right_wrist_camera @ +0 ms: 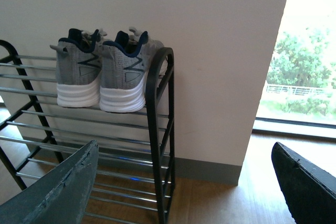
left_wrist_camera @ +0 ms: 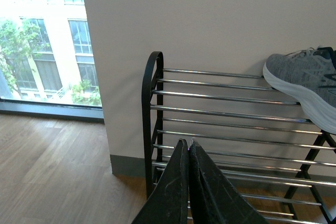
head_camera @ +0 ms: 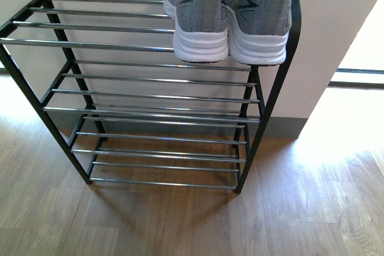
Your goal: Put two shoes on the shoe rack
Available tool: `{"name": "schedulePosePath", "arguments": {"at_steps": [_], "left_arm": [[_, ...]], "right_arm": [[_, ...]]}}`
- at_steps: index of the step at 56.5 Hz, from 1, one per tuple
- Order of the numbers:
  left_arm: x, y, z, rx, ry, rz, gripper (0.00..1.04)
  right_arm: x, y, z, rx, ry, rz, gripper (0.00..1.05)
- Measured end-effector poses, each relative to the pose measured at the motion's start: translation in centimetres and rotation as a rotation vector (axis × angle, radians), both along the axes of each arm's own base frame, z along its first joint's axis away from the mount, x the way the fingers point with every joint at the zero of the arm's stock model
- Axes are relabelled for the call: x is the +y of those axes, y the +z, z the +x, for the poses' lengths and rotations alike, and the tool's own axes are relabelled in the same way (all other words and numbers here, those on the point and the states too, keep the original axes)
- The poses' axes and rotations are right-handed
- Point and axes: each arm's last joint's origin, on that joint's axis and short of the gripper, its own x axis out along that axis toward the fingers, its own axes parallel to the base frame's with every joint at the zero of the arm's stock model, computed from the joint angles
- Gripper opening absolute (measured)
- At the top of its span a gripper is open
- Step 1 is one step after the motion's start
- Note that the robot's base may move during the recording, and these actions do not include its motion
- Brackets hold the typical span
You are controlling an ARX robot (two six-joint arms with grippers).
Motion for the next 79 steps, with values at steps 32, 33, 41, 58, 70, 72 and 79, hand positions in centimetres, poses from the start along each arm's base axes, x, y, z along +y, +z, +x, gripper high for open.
{"name": "schedulePosePath", "arguments": {"at_steps": [32,33,41,58,70,72,79], "left_arm": [[0.0,-0.4,-1.1,0.017,0.001,0.001,0.01],[0.0,-0.4,-1.1,0.017,0.001,0.001,0.01],[0.0,-0.4,-1.1,0.017,0.002,0.000,0.07],[0.0,-0.4,-1.1,0.017,0.002,0.000,0.57],[0.0,-0.4,-1.1,0.017,0.004,0.001,0.96],[0.0,-0.4,-1.1,0.016,0.003,0.002,0.97],[0.0,-0.4,-1.1,0.016,0.002,0.002,0.96]], "right_arm": [[0.0,0.0,0.0,-0.001,0.000,0.000,0.96],[0.0,0.0,0.0,-0.001,0.000,0.000,0.96],[0.0,0.0,0.0,-0.001,0.001,0.000,0.96],[0.0,0.0,0.0,-0.001,0.002,0.000,0.96],[0.0,0.0,0.0,-0.001,0.004,0.000,0.96],[0.0,0.0,0.0,-0.001,0.003,0.000,0.96],[0.0,0.0,0.0,-0.001,0.001,0.000,0.96]]}}
